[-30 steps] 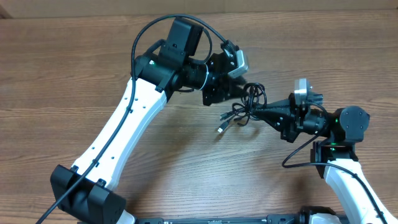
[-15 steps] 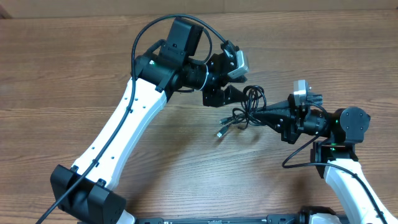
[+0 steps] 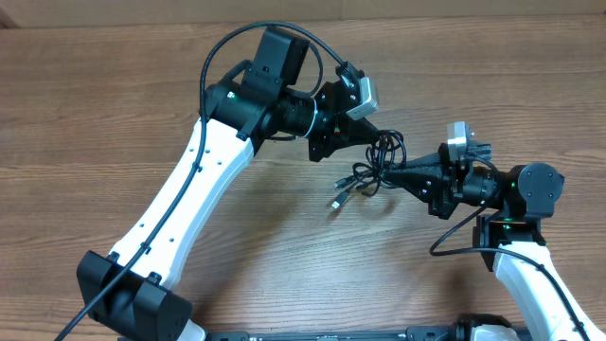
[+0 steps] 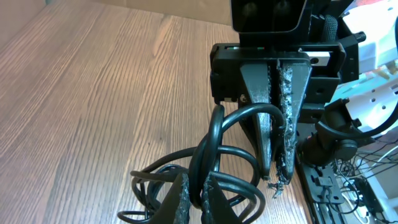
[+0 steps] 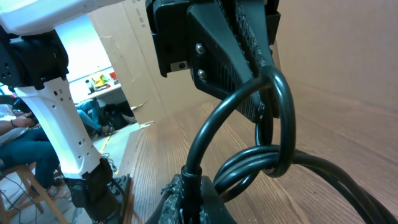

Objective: Untangle cables

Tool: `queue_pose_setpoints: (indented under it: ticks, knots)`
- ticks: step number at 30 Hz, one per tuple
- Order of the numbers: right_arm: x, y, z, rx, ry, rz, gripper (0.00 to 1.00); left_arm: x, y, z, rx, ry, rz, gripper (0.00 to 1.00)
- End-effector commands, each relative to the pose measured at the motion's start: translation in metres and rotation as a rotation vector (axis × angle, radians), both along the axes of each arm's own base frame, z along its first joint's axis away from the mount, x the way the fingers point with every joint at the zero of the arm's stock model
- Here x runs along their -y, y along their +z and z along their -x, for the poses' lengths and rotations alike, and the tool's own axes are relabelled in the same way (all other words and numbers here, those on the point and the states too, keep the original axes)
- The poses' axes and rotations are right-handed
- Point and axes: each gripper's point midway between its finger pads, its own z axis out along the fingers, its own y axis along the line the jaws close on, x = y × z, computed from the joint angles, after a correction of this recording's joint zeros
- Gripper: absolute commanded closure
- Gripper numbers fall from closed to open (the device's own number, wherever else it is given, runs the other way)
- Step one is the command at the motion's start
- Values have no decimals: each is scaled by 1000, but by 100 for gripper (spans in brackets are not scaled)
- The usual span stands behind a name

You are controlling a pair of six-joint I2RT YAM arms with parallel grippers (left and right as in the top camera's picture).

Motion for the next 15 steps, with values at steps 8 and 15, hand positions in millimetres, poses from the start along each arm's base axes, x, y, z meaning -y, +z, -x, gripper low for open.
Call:
queue_pose_setpoints:
  ticks: [8,15]
  knots:
    - [-1,7,0,29,5,2,69,3,13,2,33,-36,43,96]
    - [-1,7,0,29,5,2,63,3,13,2,32,-35,43,96]
